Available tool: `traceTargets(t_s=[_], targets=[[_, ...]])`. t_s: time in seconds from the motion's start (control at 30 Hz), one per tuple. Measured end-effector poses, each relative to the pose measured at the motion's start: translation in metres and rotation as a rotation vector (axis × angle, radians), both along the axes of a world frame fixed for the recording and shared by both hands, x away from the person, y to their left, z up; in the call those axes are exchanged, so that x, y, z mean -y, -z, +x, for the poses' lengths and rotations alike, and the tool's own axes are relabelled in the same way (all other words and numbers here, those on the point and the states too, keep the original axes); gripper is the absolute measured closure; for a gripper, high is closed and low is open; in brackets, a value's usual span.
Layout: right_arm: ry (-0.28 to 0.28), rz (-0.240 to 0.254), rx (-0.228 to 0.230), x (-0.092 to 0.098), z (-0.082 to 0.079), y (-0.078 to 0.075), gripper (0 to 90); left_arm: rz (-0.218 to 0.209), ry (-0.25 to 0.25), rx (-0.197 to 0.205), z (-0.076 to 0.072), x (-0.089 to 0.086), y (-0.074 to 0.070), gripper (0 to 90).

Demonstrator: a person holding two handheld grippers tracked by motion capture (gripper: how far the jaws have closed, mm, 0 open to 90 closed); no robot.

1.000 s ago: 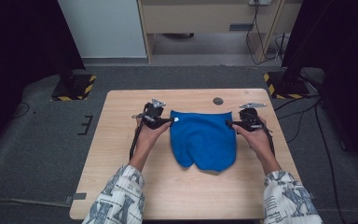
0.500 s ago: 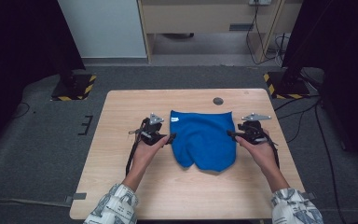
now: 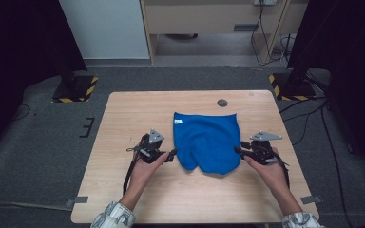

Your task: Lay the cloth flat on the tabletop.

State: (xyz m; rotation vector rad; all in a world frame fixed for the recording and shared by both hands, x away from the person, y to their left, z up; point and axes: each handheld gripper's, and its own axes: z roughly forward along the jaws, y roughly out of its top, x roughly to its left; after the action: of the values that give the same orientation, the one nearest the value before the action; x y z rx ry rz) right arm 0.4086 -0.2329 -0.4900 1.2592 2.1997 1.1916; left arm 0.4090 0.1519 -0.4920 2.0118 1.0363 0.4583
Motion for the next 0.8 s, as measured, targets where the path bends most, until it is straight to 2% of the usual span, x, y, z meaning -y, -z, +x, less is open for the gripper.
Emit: traceTargets(t_s=[0.13,0.27,0.37,0.43,0.57,0.67,0.8], targets=[[-0.007,0.021,0.003,0.0,-0.013,0.005,62.9,0.001,0.009,0.004,-0.012,-0.001,0.003,23.2],[-0.013,0.01,0.01,0.002,-0.025,0.007,64.7,0.037,0.038,0.004,-0.029,0.001,0.007,26.2],[-0.025,0.0,0.008,0.003,-0.033,0.009,66.3,0.026,0.043,0.008,-0.038,0.003,0.008,27.1],[-0.045,-0.012,0.008,0.004,-0.038,0.01,71.0,0.024,0.057,0.003,-0.043,0.005,0.01,27.3],[-0.06,-0.004,0.001,0.002,-0.045,0.012,76.6,0.022,0.075,-0.009,-0.048,0.013,0.014,27.0],[-0.054,-0.011,-0.012,0.002,-0.046,0.014,75.8,0.01,0.092,-0.002,-0.051,0.02,0.014,22.9],[-0.043,-0.019,-0.021,0.003,-0.044,0.017,68.2,0.018,0.118,0.019,-0.053,0.031,0.017,19.0]])
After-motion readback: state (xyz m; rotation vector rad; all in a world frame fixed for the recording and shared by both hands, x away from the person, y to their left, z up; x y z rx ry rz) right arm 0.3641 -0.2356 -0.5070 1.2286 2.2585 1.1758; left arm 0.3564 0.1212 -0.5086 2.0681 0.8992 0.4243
